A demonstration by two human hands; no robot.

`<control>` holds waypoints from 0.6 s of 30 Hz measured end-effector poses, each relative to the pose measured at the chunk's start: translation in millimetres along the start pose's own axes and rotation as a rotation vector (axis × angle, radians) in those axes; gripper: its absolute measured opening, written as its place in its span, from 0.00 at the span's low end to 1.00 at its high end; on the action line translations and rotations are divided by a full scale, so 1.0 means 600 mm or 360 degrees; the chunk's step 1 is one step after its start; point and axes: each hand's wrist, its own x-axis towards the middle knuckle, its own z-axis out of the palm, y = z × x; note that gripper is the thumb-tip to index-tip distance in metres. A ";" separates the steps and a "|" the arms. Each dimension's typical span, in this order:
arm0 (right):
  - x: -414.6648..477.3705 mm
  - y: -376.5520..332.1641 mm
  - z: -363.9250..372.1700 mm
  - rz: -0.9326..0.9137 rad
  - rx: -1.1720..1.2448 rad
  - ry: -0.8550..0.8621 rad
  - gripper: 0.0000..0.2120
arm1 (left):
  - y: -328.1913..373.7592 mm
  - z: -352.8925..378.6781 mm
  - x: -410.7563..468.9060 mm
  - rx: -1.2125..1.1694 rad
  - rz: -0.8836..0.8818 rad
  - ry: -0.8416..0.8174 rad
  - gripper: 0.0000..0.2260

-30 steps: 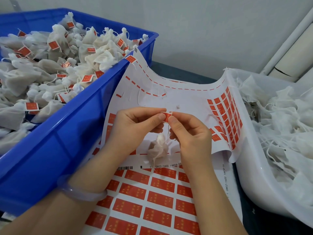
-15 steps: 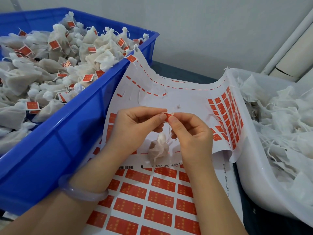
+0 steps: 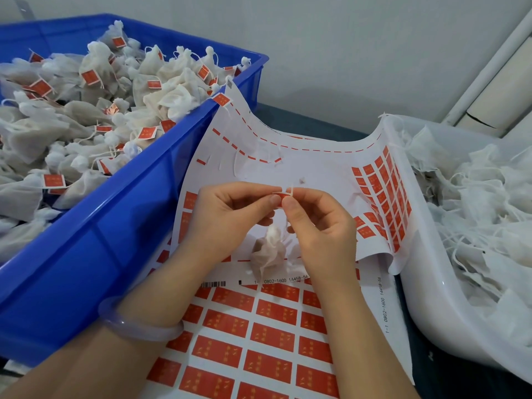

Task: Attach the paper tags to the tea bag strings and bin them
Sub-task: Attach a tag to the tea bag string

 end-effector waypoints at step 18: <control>0.002 0.006 -0.006 -0.0112 -0.0092 0.0039 0.08 | -0.006 0.002 0.000 0.0051 -0.0027 -0.0067 0.07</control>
